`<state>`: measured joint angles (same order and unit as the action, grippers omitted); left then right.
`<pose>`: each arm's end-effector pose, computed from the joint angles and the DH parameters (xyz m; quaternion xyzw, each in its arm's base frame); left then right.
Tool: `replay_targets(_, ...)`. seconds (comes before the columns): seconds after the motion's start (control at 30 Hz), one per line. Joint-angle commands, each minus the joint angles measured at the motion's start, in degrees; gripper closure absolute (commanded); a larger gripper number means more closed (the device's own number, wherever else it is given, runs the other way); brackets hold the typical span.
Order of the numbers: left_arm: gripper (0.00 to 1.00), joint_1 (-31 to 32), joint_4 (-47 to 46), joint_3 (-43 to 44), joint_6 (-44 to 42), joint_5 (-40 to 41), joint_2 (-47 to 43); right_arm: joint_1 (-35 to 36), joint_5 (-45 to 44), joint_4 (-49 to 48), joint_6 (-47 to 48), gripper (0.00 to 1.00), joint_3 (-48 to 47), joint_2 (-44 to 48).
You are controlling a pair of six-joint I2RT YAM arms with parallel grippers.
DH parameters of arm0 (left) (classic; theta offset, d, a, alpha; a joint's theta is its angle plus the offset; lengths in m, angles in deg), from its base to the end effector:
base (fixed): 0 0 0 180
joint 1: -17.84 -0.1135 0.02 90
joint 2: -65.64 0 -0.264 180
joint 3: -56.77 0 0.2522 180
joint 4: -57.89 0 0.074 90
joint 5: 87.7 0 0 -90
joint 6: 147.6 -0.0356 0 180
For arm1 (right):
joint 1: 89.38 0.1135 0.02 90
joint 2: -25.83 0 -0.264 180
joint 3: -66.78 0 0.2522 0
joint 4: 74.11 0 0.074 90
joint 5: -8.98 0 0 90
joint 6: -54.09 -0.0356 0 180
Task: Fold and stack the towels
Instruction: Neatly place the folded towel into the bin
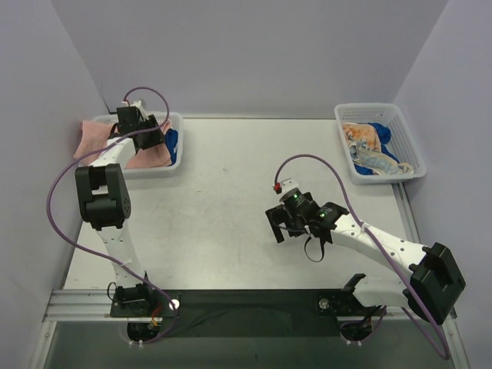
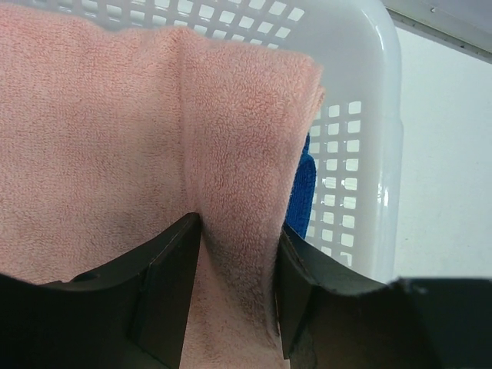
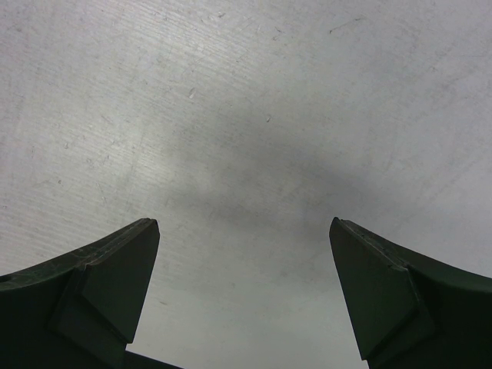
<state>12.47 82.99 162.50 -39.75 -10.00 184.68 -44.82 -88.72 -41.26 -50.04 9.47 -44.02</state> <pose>0.4774 0.0373 0.2187 -0.1345 0.8862 -0.1429 0.4196 0.1829 0.1734 0.2288 -0.2177 0.8974 0.1314 0.3605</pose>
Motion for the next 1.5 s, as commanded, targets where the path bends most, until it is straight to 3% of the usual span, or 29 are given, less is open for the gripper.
replay_targets(0.0, 0.48, -0.5, -3.4, 0.1, 0.8, -3.3, -3.9, -0.4, -1.1, 0.2, -0.5, 0.00, 0.5, 1.5)
replay_targets(0.1, 0.48, -0.5, -4.0, -0.6, 1.4, -3.7, -4.4, -0.4, -1.1, 0.2, -0.5, 0.00, 0.7, 1.7)
replay_targets(0.2, 0.58, -0.5, -3.7, -0.5, 1.8, -2.1, -4.4, -0.4, -1.3, 0.2, -0.5, 0.00, 1.0, 2.1)
replay_targets(0.43, 0.70, -0.6, -3.7, -0.8, 2.3, -1.8, -4.3, -0.4, -1.3, 0.2, -0.6, 0.00, 1.6, 2.8)
replay_targets(0.6, 0.73, -1.0, -4.4, -1.7, 2.7, -2.3, -4.7, -0.5, -1.3, 0.2, -0.7, 0.00, 1.9, 3.1)
replay_targets(0.63, 0.78, -1.1, -4.5, -1.9, 2.6, -2.0, -4.8, -0.4, -1.3, 0.2, -0.6, 0.00, 2.0, 3.1)
replay_targets(0.67, 0.90, -1.2, -4.5, -1.9, 2.6, -1.9, -4.9, -0.4, -1.3, 0.2, -0.7, 0.00, 2.0, 3.2)
replay_targets(0.77, 1.00, -1.1, -4.6, -1.9, 2.5, -1.7, -4.7, -0.3, -1.3, 0.1, -0.8, 0.00, 2.1, 3.3)
replay_targets(1.07, 1.00, 0.0, -5.6, -0.3, 2.8, -2.6, -5.0, -0.4, -1.0, 0.1, -0.7, 0.00, 2.2, 3.7)
replay_targets(1.47, 1.00, 3.3, -0.4, 5.7, 1.6, -1.0, -3.9, -0.4, -1.1, 0.1, -0.6, 0.00, 2.2, 4.1)
